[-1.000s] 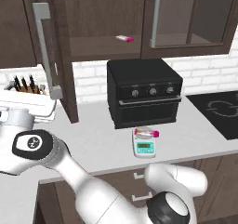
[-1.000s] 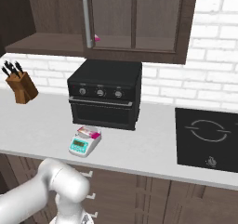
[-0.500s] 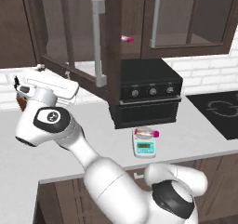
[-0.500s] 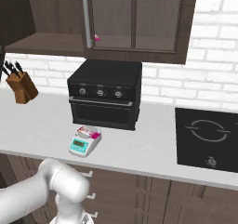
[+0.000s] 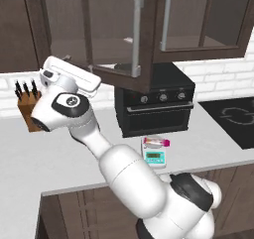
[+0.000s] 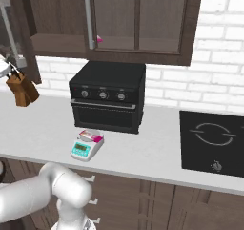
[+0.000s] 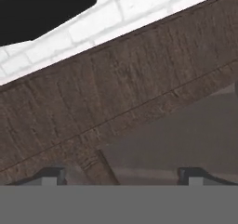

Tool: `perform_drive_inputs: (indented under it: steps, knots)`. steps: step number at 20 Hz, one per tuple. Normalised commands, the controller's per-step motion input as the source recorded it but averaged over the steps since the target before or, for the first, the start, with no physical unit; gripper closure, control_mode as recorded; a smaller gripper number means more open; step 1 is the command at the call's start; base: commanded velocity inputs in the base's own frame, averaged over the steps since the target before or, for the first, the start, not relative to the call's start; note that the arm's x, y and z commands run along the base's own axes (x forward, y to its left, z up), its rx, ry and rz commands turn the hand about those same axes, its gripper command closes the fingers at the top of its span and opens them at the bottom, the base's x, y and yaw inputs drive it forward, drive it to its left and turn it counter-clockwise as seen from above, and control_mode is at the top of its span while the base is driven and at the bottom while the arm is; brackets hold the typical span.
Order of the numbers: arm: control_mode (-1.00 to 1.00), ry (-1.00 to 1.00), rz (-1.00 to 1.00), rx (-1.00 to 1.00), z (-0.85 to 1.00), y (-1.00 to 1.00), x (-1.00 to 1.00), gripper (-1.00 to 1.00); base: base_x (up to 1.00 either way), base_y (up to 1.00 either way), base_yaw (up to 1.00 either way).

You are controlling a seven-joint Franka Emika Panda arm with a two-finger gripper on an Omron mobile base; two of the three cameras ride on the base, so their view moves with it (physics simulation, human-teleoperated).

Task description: Pick the bar and place it on the digital scale for weighing, and close the cabinet.

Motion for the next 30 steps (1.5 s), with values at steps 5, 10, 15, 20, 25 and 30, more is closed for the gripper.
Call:
perform_drive_inputs:
  steps: [5,10,15,20,25,30]
  knots:
    - [-1.0,0.18,0.0,0.11,0.07,-0.54,0.69,-1.0,0.0,0.0,0.0]
    - [-1.0,0.16,0.02,0.12,0.07,-0.69,0.7,-1.0,0.0,0.0,0.0]
    - [-1.0,0.13,0.1,0.13,0.0,-0.83,0.92,-1.0,0.0,0.0,0.0]
    - [-1.0,0.09,0.16,0.12,0.0,-0.72,0.99,-1.0,0.0,0.0,0.0]
    - [-1.0,-0.06,0.15,0.13,0.0,-0.65,0.74,-1.0,0.0,0.0,0.0]
    - [-1.0,-0.06,0.15,0.14,-0.01,-0.55,0.86,-1.0,0.0,0.0,0.0]
